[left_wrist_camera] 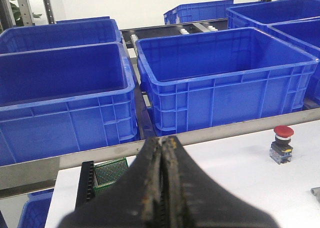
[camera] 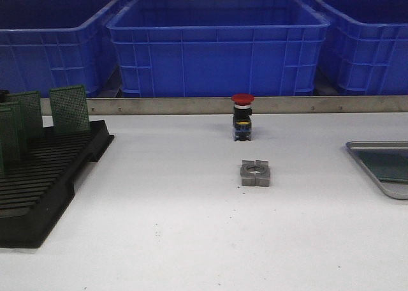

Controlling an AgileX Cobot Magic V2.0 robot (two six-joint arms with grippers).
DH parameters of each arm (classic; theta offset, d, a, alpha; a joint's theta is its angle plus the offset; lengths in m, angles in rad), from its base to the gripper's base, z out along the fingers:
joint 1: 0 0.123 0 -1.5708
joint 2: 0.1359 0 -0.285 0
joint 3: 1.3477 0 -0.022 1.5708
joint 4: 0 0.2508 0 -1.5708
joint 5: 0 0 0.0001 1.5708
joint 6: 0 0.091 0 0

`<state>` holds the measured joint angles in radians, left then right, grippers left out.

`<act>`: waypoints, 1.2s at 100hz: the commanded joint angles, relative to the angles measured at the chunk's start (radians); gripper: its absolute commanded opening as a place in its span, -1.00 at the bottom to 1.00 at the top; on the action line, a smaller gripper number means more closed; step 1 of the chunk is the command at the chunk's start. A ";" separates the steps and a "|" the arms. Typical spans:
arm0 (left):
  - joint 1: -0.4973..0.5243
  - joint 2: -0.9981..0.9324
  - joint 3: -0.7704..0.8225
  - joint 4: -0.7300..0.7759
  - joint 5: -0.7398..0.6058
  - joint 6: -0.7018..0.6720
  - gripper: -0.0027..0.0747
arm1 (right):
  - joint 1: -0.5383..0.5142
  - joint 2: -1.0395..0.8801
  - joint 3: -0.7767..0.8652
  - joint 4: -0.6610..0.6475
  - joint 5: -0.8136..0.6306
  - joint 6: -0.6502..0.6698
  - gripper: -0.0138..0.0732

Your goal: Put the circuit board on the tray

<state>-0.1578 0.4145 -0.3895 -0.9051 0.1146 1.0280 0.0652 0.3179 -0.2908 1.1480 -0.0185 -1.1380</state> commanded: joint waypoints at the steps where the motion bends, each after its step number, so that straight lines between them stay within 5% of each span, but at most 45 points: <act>1: 0.004 0.004 -0.029 -0.017 -0.055 -0.011 -0.98 | 0.001 0.008 -0.026 0.005 -0.038 -0.009 -0.84; 73: 0.004 0.004 -0.029 0.045 -0.109 -0.019 -0.98 | 0.001 0.008 -0.026 0.006 -0.038 -0.009 -0.84; 82: 0.004 -0.003 -0.020 0.263 -0.115 -0.193 -0.98 | 0.001 0.008 -0.026 0.006 -0.038 -0.009 -0.84; 98: 0.004 -0.058 0.053 0.836 -0.170 -0.778 -0.98 | 0.001 0.008 -0.026 0.006 -0.038 -0.009 -0.84; 120: 0.018 -0.176 0.191 0.951 -0.218 -0.873 -0.98 | 0.001 0.008 -0.026 0.006 -0.038 -0.009 -0.84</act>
<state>-0.1528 0.2748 -0.2123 0.0163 -0.0087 0.1944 0.0652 0.3179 -0.2908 1.1502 -0.0192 -1.1384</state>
